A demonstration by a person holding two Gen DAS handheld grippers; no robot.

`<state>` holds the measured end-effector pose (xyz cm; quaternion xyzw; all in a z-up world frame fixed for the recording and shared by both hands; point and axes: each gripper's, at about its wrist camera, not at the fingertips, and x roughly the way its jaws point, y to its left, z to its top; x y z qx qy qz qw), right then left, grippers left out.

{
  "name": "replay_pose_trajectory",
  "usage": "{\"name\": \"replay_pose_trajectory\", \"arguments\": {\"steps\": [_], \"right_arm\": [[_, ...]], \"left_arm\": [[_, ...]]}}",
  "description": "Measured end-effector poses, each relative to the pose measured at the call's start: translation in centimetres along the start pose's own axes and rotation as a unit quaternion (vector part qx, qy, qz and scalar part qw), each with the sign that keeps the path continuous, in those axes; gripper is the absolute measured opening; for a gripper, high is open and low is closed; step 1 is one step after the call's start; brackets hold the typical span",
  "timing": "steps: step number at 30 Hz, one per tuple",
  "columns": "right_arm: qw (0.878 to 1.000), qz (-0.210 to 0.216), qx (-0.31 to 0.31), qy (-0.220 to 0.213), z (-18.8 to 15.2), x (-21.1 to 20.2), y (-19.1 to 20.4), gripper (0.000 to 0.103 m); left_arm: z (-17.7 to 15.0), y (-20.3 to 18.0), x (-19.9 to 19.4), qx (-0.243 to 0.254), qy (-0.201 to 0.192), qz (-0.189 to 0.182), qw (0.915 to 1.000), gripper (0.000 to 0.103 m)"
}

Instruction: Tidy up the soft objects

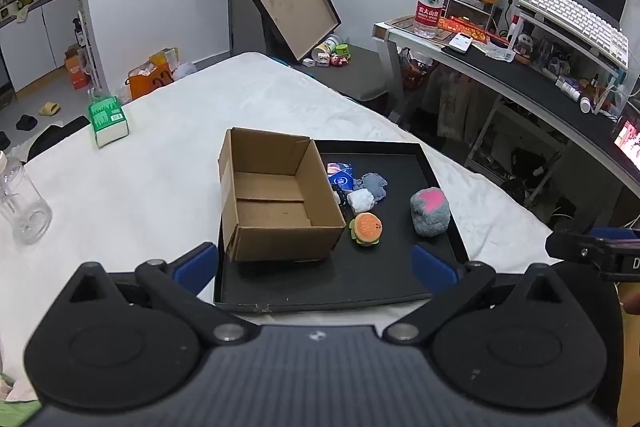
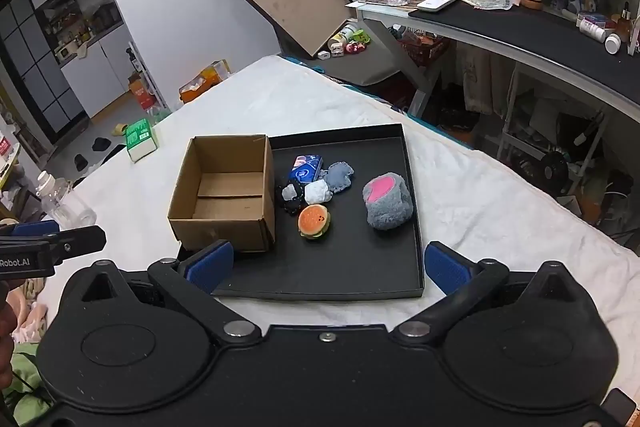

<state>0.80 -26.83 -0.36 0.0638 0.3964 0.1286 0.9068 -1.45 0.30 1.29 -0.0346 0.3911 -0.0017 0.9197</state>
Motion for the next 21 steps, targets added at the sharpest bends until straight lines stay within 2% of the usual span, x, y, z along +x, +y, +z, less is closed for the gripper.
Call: {"name": "replay_pose_trajectory", "arguments": {"steps": [21], "right_arm": [[1.0, -0.002, -0.002, 0.0, -0.42, -0.01, 0.28, 0.103]], "left_arm": [[0.16, 0.28, 0.15, -0.002, -0.002, -0.001, 1.0, 0.103]]}}
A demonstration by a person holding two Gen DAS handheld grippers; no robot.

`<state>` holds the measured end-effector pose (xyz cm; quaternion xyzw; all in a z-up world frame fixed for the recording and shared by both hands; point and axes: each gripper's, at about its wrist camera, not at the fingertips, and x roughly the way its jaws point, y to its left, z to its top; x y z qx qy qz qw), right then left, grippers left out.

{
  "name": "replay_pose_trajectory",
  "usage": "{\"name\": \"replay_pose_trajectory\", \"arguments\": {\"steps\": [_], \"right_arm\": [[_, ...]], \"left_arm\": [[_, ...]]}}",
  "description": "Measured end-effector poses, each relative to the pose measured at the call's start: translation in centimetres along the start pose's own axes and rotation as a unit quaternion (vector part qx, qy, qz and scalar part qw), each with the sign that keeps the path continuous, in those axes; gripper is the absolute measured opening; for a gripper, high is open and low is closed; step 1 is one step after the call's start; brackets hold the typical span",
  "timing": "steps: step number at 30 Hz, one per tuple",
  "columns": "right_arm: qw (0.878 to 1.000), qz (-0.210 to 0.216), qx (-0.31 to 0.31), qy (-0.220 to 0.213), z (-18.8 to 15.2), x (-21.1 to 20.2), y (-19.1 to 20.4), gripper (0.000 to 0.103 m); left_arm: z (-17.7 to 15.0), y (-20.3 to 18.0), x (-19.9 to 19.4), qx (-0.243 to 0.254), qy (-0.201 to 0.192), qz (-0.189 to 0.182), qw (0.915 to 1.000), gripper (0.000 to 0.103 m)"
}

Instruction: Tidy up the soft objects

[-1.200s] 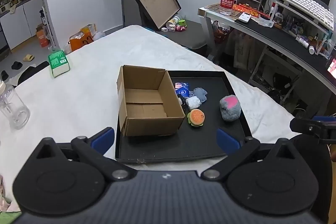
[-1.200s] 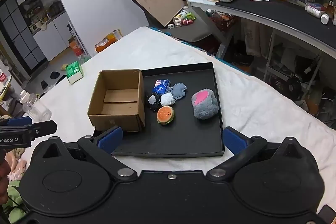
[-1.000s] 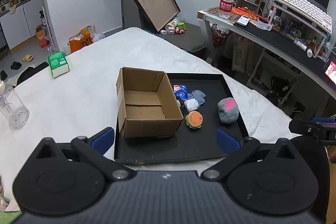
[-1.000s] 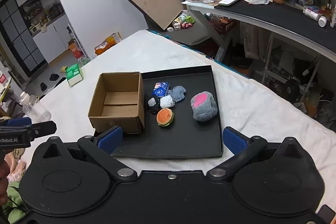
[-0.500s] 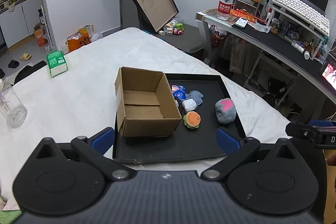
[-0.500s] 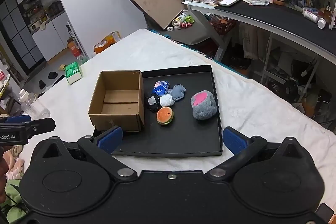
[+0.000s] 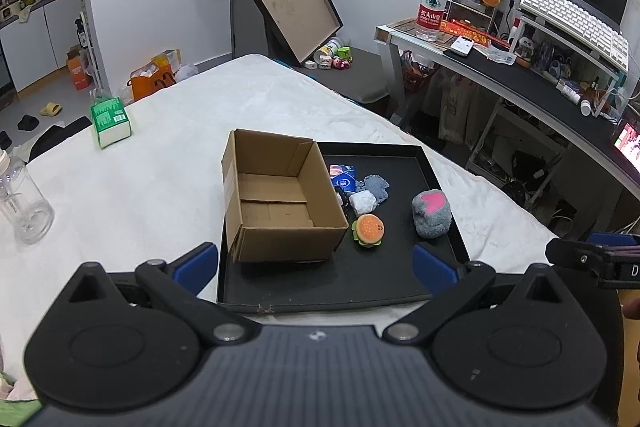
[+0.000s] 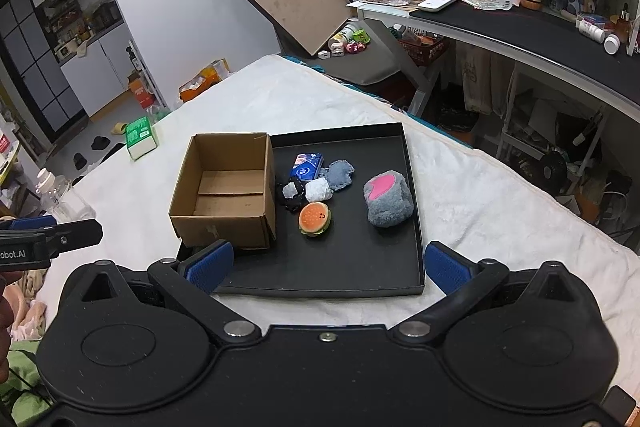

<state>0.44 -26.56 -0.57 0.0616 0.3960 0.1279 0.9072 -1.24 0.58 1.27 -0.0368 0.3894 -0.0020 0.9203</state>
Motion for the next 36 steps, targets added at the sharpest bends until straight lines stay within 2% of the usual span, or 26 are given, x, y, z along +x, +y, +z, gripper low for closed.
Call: {"name": "replay_pose_trajectory", "arguments": {"steps": [36], "right_arm": [[1.0, -0.009, 0.0, -0.001, -0.03, -0.09, -0.34, 0.103]], "left_arm": [[-0.48, 0.18, 0.25, 0.003, 0.004, 0.005, 1.0, 0.103]]}}
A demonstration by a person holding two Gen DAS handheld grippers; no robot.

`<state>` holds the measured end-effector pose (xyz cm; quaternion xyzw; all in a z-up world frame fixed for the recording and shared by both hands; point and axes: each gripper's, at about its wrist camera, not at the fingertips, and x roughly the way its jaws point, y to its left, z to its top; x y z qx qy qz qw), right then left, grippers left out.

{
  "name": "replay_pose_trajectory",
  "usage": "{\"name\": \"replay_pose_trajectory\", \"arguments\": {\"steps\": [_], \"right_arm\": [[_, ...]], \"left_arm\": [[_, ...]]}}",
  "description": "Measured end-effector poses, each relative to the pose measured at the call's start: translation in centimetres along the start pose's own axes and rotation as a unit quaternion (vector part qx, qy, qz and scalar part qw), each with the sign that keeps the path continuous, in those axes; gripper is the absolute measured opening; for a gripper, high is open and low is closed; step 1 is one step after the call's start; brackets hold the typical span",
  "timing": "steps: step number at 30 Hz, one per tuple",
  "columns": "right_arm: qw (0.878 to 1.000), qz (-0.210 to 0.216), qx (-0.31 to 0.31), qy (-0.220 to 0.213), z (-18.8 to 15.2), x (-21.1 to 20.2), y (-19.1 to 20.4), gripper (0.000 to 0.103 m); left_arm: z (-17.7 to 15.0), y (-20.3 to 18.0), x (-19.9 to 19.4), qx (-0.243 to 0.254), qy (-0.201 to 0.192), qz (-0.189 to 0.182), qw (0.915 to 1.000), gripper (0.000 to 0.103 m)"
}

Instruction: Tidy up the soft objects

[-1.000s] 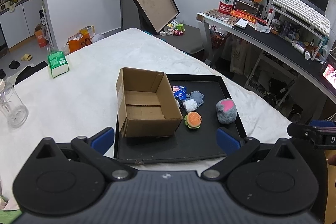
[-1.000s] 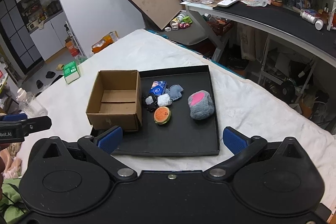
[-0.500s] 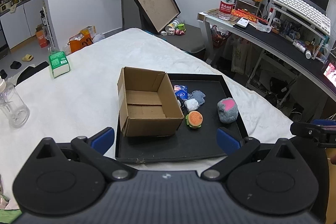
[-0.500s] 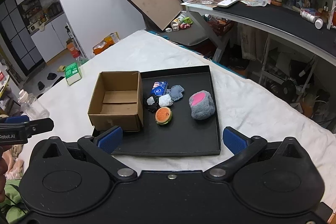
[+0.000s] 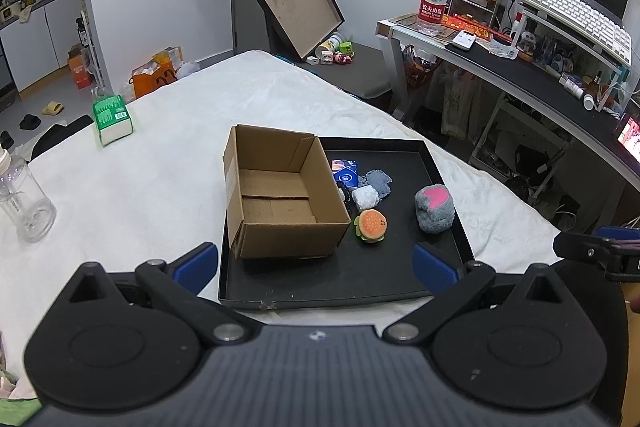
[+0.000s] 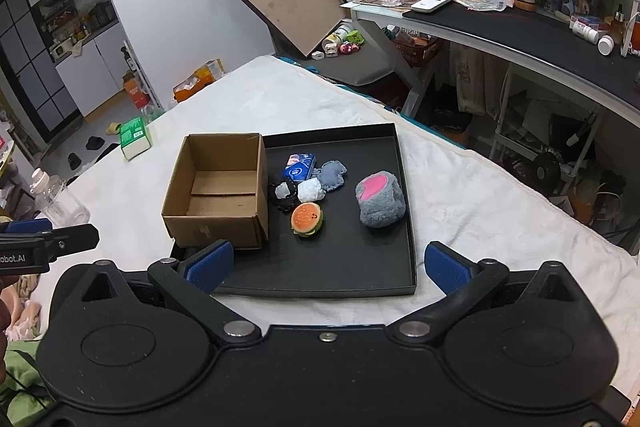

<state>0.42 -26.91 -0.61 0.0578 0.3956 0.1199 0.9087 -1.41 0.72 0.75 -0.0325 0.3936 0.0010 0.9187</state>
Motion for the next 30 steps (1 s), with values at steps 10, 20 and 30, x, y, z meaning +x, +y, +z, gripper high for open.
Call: {"name": "replay_pose_trajectory", "arguments": {"steps": [10, 20, 30], "right_arm": [[1.0, -0.003, -0.003, 0.003, 0.1, 0.4, 0.0, 0.103], [1.0, -0.008, -0.008, 0.006, 0.7, 0.8, 0.1, 0.103], [1.0, -0.01, -0.019, 0.016, 1.8, 1.9, 0.5, 0.103]], "left_arm": [[-0.1, 0.0, 0.1, 0.0, 0.001, 0.0, 1.0, 0.103], [0.7, 0.1, 0.7, -0.003, 0.011, -0.003, 0.9999, 0.103], [2.0, 0.5, 1.3, -0.011, 0.014, 0.002, 0.9998, 0.102]]}}
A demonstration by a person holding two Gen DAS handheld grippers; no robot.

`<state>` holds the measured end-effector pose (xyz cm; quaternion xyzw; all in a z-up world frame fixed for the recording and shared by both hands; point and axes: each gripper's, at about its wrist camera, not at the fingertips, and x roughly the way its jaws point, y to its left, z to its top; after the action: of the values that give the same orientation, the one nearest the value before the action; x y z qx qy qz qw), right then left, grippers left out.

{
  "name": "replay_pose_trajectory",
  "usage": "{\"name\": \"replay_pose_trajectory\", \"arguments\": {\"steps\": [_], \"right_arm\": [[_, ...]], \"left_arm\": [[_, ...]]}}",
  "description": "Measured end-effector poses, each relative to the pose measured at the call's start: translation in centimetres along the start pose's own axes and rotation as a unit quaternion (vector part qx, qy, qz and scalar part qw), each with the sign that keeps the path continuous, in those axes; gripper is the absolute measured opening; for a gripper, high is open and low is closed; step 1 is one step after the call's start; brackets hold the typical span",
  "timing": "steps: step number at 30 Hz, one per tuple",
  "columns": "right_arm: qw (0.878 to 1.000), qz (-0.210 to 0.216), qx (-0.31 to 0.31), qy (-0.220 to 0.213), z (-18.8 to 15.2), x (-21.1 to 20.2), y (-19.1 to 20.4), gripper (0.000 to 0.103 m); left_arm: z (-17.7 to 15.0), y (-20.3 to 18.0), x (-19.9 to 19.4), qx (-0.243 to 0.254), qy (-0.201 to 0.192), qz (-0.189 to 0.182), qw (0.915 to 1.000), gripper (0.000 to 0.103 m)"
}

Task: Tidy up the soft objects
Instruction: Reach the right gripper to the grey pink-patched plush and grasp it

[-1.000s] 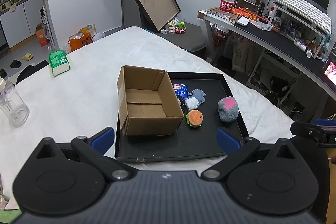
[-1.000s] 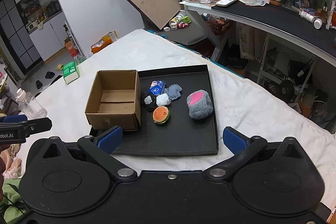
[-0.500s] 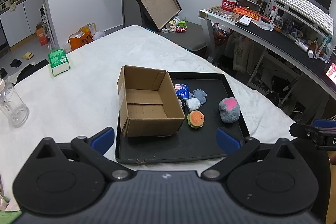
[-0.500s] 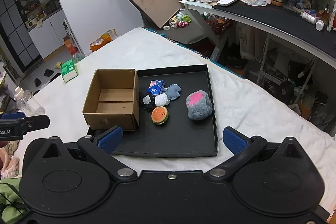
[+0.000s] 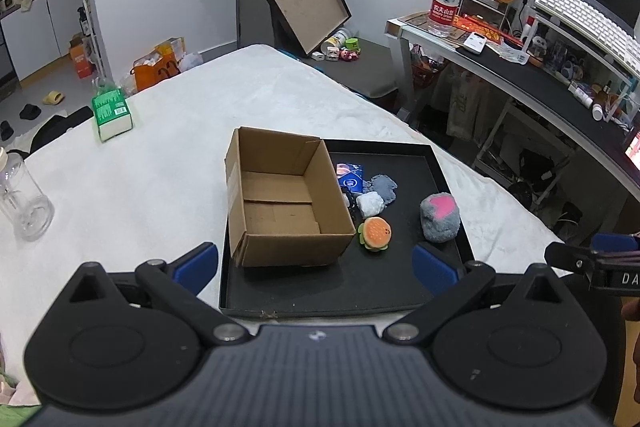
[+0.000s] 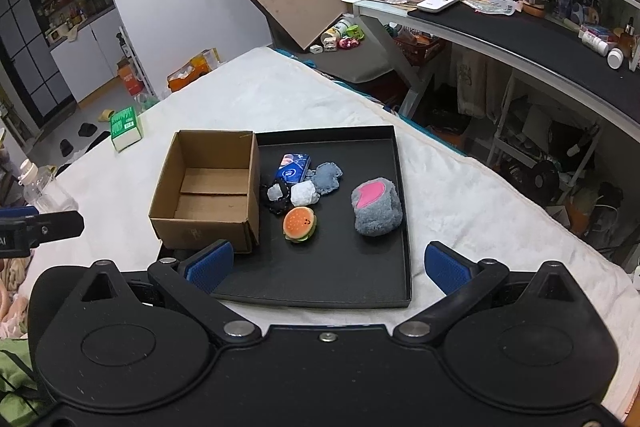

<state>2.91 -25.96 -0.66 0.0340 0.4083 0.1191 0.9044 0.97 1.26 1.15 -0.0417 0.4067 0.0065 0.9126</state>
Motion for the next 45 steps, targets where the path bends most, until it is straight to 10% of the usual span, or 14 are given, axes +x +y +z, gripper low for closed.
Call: {"name": "replay_pose_trajectory", "arguments": {"steps": [45], "right_arm": [[0.999, -0.033, 0.023, 0.026, 3.6, 11.7, -3.9, 0.1]], "left_arm": [[4.3, 3.8, 13.9, -0.044, 0.078, 0.054, 0.9946, 0.1]]}}
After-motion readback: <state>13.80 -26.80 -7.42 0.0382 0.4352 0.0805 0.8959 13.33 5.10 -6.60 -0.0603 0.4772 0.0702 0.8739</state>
